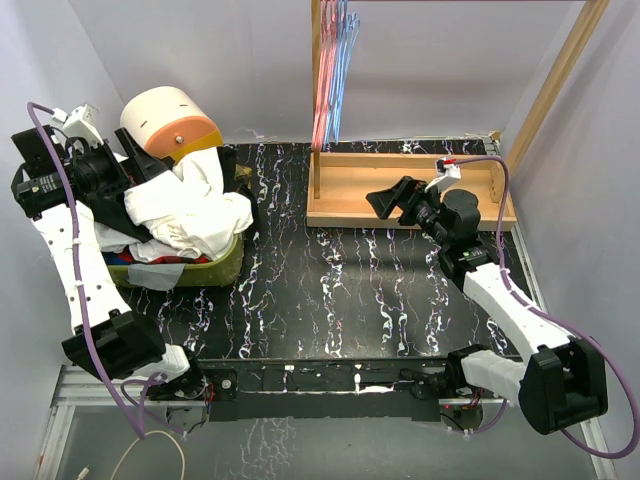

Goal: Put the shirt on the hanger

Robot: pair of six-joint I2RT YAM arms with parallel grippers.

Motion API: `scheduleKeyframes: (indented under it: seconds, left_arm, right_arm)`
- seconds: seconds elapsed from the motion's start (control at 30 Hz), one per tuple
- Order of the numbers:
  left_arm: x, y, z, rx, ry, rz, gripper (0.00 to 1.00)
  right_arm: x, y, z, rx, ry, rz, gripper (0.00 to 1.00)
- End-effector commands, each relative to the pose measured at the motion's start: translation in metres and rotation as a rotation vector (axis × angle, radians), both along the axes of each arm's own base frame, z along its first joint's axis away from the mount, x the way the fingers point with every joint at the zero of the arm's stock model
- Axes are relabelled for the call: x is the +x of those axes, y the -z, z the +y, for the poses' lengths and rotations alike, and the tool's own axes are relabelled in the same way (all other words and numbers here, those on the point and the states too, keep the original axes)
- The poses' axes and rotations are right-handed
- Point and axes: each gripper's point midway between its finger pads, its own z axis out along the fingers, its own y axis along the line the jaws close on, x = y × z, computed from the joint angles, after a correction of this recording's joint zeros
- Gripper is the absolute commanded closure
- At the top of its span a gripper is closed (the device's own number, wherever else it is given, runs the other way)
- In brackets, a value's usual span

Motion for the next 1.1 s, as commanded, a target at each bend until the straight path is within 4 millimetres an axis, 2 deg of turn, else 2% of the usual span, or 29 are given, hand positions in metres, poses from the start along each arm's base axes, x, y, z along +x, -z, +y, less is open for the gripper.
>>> scheduleKeyframes:
  seconds: [0.0,0.13,0.33,0.4,0.5,0.6,0.8,0.97,1.07]
  left_arm:
    - [-0.011,-0.008,-0.006,0.086,0.076,-0.058,0.03]
    - [-0.018,-0.015,-0.023,0.078,0.201,-0.112,0.03]
    - [-0.02,-0.013,-0.029,0.056,0.238,-0.117,0.03]
    - [-0.017,-0.004,-0.026,0.077,0.227,-0.086,0.03]
    - [-0.008,0.024,-0.018,0.204,0.236,0.06,0.03]
    - [-0.01,0.046,-0.042,0.318,0.41,0.208,0.07]
    - [-0.001,0.054,-0.05,0.354,0.472,0.238,0.16]
    - [0.007,0.076,-0.037,0.404,0.413,0.311,0.24]
    - [0.007,0.085,-0.039,0.4,0.421,0.328,0.33]
  right_arm:
    - [0.007,-0.039,0.007,0.024,-0.031,-0.102,0.04]
    - [0.005,-0.035,0.01,0.042,-0.051,-0.09,0.04]
    - [0.002,-0.027,0.009,0.046,-0.046,-0.073,0.04]
    - [0.002,-0.026,0.008,0.044,-0.044,-0.066,0.04]
    - [0.0,-0.026,0.008,0.043,-0.046,-0.065,0.04]
    - [0.0,-0.025,0.008,0.043,-0.047,-0.06,0.04]
    - [-0.003,-0.024,0.009,0.044,-0.053,-0.056,0.04]
    - [-0.007,-0.02,0.006,0.029,-0.047,-0.049,0.04]
    - [-0.008,-0.017,0.006,0.02,-0.048,-0.044,0.04]
